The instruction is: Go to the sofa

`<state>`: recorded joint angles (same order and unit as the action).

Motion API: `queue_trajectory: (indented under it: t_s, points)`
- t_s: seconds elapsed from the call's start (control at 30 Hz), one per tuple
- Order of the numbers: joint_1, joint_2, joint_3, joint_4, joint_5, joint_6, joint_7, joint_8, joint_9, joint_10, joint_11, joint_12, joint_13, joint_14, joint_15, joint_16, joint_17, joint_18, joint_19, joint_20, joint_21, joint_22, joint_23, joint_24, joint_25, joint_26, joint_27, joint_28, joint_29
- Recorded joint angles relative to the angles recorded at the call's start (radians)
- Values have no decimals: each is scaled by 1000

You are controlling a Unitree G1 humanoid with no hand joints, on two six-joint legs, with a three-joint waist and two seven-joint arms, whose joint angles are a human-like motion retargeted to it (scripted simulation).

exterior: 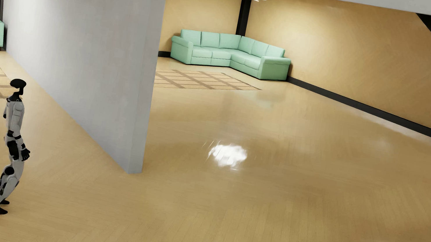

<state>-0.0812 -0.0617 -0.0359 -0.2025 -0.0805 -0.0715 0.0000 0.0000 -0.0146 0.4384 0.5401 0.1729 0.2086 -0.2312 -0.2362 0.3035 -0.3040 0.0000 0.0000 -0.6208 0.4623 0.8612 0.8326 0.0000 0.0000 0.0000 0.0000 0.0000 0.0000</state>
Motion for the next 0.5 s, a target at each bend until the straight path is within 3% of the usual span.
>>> queue_trajectory:
  t_s: [0.1,0.13,0.17,0.27,0.4,0.47,0.5]
  points:
    - [73,-136,-22,-18,-16,-11,0,0,53,-1,248,-7,34,-46,-32,21,-6,0,0,-41,-4,2,22,0,0,0,0,0,0]
    - [97,-194,-36,-14,-7,-11,0,0,71,-3,339,3,42,-64,-41,51,-4,0,0,-30,7,-68,22,0,0,0,0,0,0]
    - [116,-246,-78,4,-7,0,0,0,69,-9,400,-10,59,-87,-45,59,-5,0,0,-49,12,-65,27,0,0,0,0,0,0]
    - [173,-387,-165,37,-10,37,0,0,83,-29,314,-66,92,-153,18,42,-27,0,0,-13,21,-36,53,0,0,0,0,0,0]
    - [343,-503,-193,45,-18,39,0,0,111,-47,152,-115,112,-290,123,43,-27,0,0,4,23,-35,151,0,0,0,0,0,0]
    - [411,-524,-244,46,-49,39,0,0,110,-64,166,-132,114,-273,105,40,-31,0,0,-26,11,8,168,0,0,0,0,0,0]
    - [429,-539,-260,71,-23,49,0,0,101,-52,200,-115,114,-247,103,57,-31,0,0,-70,20,-22,177,0,0,0,0,0,0]
